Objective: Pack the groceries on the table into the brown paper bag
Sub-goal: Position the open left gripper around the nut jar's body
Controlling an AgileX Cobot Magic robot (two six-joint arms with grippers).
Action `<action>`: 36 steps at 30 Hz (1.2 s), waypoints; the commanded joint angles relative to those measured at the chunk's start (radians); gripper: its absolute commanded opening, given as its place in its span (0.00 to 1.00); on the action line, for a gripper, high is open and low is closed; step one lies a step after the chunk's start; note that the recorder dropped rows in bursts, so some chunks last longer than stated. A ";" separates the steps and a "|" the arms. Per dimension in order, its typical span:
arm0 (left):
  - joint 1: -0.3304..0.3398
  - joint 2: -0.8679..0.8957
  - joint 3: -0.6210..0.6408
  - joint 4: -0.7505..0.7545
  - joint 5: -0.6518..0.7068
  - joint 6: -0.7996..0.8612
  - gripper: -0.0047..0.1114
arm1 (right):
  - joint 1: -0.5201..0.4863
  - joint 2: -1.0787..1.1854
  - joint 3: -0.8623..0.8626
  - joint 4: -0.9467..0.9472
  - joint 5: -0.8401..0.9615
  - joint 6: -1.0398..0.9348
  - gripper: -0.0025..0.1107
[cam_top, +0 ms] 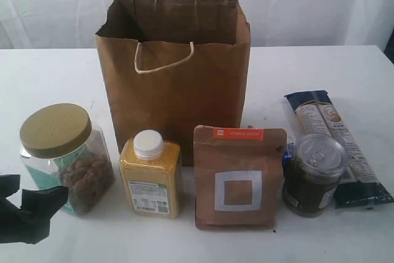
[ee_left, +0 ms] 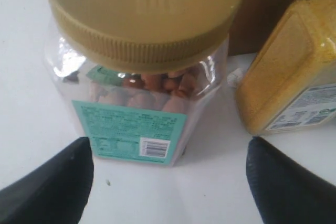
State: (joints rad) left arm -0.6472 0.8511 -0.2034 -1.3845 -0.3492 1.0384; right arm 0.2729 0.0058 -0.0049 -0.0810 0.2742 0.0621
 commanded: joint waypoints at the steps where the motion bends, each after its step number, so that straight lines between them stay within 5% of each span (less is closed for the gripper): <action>1: -0.004 -0.002 0.031 0.479 0.047 -0.493 0.73 | -0.004 -0.006 0.005 0.002 -0.011 0.003 0.02; 4: -0.004 -0.002 0.074 0.682 0.027 -0.765 0.73 | -0.004 -0.006 0.005 0.002 -0.011 0.003 0.02; 12: -0.004 -0.002 0.173 0.983 -0.157 -0.929 0.73 | -0.004 -0.006 0.005 0.002 -0.009 0.003 0.02; 36: -0.004 0.285 0.179 1.061 -0.446 -1.074 0.81 | -0.004 -0.006 0.005 0.002 -0.011 0.003 0.02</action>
State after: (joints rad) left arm -0.6472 1.1019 -0.0308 -0.3301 -0.7615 -0.0059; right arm 0.2729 0.0058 -0.0049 -0.0791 0.2742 0.0628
